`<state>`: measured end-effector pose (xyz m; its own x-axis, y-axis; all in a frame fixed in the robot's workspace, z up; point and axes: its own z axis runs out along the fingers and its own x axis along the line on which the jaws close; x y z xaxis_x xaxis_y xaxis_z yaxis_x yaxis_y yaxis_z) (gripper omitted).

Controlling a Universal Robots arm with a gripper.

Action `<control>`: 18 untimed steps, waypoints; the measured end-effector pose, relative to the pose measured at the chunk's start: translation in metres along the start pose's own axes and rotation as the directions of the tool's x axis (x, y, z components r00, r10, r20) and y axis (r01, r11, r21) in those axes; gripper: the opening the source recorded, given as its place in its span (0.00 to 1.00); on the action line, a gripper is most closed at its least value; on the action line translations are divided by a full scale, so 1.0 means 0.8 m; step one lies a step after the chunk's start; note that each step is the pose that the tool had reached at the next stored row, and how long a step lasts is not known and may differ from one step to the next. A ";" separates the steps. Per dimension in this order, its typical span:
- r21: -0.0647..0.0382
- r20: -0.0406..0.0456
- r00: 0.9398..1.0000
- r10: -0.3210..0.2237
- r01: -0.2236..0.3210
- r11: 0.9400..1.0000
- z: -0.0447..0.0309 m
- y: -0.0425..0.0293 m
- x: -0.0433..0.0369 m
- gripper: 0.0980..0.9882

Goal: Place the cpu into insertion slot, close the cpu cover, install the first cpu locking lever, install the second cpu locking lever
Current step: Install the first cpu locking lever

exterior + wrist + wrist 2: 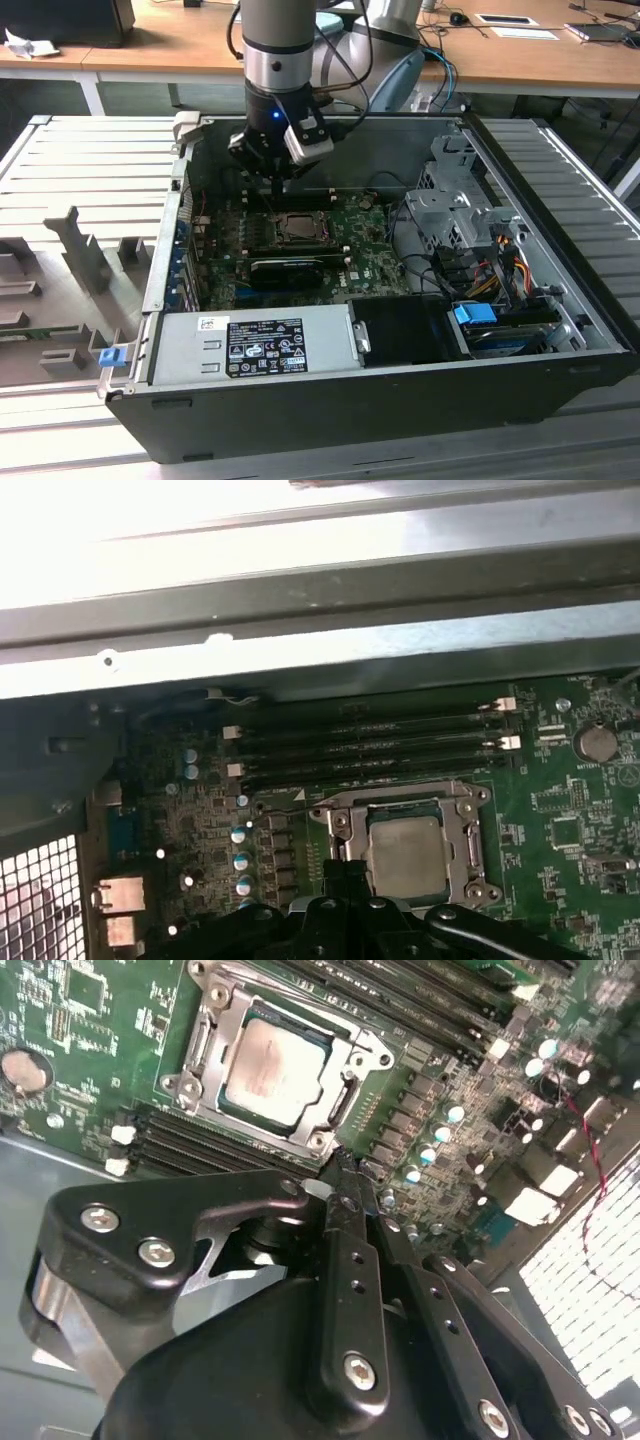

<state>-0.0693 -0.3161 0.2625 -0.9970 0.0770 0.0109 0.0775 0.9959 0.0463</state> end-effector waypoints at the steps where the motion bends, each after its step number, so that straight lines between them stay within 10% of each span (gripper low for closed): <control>1: 0.004 0.002 1.000 -0.004 0.004 1.000 0.0001 -0.0001 0.001 0.01; 6: 0.008 0.037 0.999 -0.007 0.007 1.000 0.0009 -0.0012 0.015 0.01; 18: 0.006 0.044 0.999 -0.016 0.016 1.000 0.0070 0.0005 0.060 0.01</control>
<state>-0.1175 -0.3117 0.2574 -0.9975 0.0627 -0.0334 0.0613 0.9973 0.0408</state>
